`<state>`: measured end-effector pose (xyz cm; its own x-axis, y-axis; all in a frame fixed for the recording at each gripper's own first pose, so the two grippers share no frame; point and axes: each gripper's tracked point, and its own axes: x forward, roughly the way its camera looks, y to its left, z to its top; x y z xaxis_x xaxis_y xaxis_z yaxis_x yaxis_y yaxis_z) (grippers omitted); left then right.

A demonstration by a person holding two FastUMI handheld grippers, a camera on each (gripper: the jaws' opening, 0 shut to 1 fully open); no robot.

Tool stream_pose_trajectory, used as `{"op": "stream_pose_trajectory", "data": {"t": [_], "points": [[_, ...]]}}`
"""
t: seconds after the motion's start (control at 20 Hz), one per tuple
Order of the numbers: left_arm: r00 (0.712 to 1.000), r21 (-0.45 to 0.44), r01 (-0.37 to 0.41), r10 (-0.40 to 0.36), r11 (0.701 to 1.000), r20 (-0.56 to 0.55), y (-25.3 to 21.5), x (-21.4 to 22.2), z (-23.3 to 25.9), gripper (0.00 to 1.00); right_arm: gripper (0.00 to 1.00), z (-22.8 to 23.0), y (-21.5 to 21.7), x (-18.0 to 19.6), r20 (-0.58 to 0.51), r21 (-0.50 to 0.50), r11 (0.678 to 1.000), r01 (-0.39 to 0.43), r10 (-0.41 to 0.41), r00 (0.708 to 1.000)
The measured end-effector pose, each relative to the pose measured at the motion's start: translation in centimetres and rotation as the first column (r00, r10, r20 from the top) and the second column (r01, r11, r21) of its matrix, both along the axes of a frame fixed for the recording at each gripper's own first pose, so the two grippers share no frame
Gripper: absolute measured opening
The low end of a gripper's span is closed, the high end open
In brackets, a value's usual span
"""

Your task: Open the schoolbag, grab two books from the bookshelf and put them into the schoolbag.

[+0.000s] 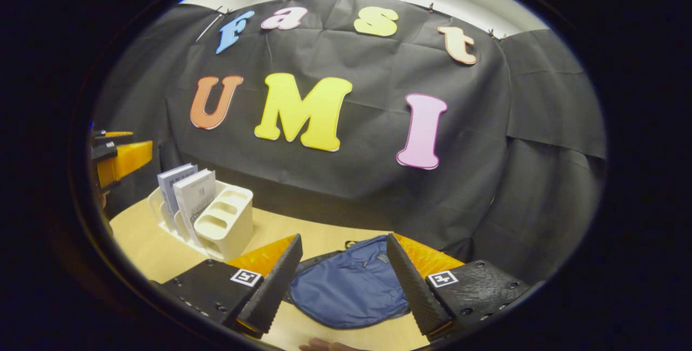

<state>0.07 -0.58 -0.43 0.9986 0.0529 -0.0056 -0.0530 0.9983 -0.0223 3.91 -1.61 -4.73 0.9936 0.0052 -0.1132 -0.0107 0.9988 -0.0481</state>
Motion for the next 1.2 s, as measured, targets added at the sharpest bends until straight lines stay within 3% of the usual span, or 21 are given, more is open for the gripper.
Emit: {"op": "stream_pose_trajectory", "data": {"t": [0.3, 0.35, 0.55, 0.7, 0.75, 0.8, 1.0, 1.15, 1.2], "points": [[0.999, 0.004, -0.036, 0.036, 0.999, -0.019, 1.8, -1.3, -1.0, 0.99, 0.99, -9.7, 4.2, 2.0, -0.164, -0.164, 0.983, -0.085, 0.057, 0.985], [0.999, 0.003, -0.040, 0.040, 0.999, -0.022, 2.3, -1.7, -1.3, 0.99, 0.95, -11.4, 5.3, 2.3, -0.195, -0.191, 0.975, -0.111, 0.073, 0.978], [0.999, -0.007, -0.031, 0.031, 0.999, -0.029, 3.1, -2.8, -1.9, 0.99, 0.99, -17.3, 9.3, 3.4, -0.298, -0.319, 0.930, -0.184, 0.086, 0.951], [0.999, 0.003, -0.040, 0.040, 0.999, -0.026, 3.9, -3.3, -2.0, 0.99, 0.95, -21.6, 10.4, 4.9, -0.371, -0.440, 0.878, -0.190, 0.015, 0.929], [0.999, 0.010, -0.046, 0.046, 0.999, -0.026, 4.3, -3.7, -2.3, 0.99, 0.99, -22.8, 10.4, 5.5, -0.397, -0.477, 0.858, -0.191, -0.017, 0.917], [0.999, 0.012, -0.047, 0.048, 0.999, -0.025, 4.5, -3.9, -2.4, 0.99, 0.94, -23.7, 10.4, 6.0, -0.413, -0.507, 0.843, -0.182, -0.052, 0.909], [0.997, 0.010, -0.065, 0.065, 0.998, -0.035, 5.9, -4.5, -3.0, 0.99, 0.94, -23.9, 10.0, 8.3, -0.408, -0.604, 0.792, -0.091, -0.208, 0.889], [0.995, 0.000, -0.080, 0.080, 0.997, -0.060, 7.0, -4.8, -3.8, 0.99, 0.82, -23.5, 10.0, 9.4, -0.399, -0.643, 0.765, -0.035, -0.296, 0.868], [0.994, -0.006, -0.086, 0.085, 0.996, -0.066, 7.3, -4.8, -4.0, 0.99, 0.71, -24.1, 9.9, 9.7, -0.416, -0.654, 0.756, -0.043, -0.311, 0.854]]}}
